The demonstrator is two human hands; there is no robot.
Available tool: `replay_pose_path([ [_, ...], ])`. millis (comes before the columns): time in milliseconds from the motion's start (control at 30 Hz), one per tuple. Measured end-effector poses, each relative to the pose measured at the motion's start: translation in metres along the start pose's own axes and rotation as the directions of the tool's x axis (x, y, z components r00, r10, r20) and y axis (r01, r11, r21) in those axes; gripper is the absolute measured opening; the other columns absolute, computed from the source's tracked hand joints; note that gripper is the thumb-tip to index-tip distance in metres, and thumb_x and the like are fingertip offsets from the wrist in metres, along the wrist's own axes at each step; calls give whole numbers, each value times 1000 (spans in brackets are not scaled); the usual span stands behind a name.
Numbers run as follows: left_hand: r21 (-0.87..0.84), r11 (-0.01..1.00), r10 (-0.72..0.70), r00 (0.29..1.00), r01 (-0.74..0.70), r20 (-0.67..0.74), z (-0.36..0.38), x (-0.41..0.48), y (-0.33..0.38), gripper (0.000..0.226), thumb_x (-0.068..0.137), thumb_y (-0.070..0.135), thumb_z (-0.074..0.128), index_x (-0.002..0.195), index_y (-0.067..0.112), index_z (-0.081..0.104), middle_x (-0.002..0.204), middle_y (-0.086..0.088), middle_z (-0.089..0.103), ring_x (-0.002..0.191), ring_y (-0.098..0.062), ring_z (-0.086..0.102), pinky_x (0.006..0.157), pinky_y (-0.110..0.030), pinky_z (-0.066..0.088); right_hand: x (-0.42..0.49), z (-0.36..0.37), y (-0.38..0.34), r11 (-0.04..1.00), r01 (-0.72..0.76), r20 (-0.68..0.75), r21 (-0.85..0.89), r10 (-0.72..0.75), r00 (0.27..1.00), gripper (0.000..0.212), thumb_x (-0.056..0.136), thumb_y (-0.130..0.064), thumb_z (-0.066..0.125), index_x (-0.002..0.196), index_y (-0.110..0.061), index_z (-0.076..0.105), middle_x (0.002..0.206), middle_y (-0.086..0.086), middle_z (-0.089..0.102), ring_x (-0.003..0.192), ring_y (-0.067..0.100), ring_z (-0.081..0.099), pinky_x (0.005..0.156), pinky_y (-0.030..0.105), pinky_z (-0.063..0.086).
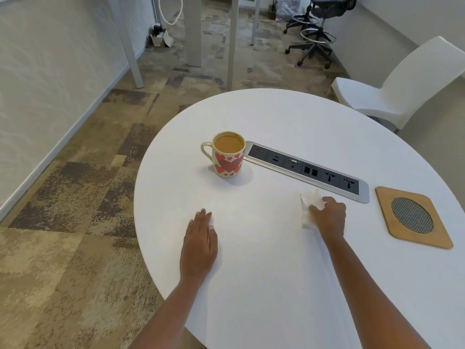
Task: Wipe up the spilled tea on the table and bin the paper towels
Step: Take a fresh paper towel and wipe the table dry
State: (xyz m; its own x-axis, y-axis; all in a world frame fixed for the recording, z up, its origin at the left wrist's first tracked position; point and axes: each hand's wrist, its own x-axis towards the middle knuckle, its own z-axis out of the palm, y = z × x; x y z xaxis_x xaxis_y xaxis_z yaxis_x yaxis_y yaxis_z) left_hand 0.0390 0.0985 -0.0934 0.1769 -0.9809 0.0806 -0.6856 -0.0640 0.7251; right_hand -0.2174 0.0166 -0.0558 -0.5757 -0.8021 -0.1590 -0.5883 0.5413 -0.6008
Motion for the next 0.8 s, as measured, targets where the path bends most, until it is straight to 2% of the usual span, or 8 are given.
replay_pose_path([
  [67,2,1000,1,1000,-1,2,0,0,0,54,88,22,23,134,2,42,145,-12,41,139,-22,31,116,-27,13,-1,1,1,983,41,26,-177,-37,999,41,87,-18,57,125,-2,54,126,23,49,121,39,44,100,44,39],
  [133,2,1000,1,1000,-1,5,0,0,-1,54,87,22,22,134,2,42,145,-12,41,139,-22,31,116,-28,14,-2,2,1,947,85,19,-309,-84,996,31,89,-13,52,117,-1,58,121,22,51,117,38,45,96,44,39],
  [300,-3,1000,-9,1000,9,-5,0,0,1,53,88,22,24,133,2,43,144,-13,42,138,-23,33,116,-30,16,-2,7,2,895,148,17,-420,-155,988,27,86,9,37,107,10,55,114,29,50,109,41,45,84,43,45],
  [433,7,1000,-5,1000,5,-5,0,0,1,53,88,21,23,133,2,43,144,-13,42,138,-23,33,116,-28,14,-1,12,-4,906,140,13,-399,-147,989,28,89,13,33,109,11,53,120,28,46,114,41,41,83,43,46],
  [600,25,1000,2,1000,-2,9,1,2,0,56,87,22,22,134,2,44,145,-13,41,140,-22,31,118,-30,15,-22,28,-22,956,171,107,-239,-149,983,31,94,0,33,120,6,49,127,29,41,116,41,42,93,44,39],
  [700,15,1000,3,1000,-3,4,1,1,1,56,87,22,22,133,1,44,145,-13,41,139,-22,32,119,-32,16,-54,49,-33,926,281,144,-251,-252,957,32,97,-4,29,121,4,49,128,24,42,117,37,41,92,41,40],
  [800,-28,1000,-11,1000,10,-8,1,0,2,56,87,22,21,133,0,43,144,-14,43,138,-23,34,118,-31,17,-91,64,-40,868,458,260,-192,-405,876,29,94,1,32,119,5,46,127,26,39,115,38,41,92,45,37],
])
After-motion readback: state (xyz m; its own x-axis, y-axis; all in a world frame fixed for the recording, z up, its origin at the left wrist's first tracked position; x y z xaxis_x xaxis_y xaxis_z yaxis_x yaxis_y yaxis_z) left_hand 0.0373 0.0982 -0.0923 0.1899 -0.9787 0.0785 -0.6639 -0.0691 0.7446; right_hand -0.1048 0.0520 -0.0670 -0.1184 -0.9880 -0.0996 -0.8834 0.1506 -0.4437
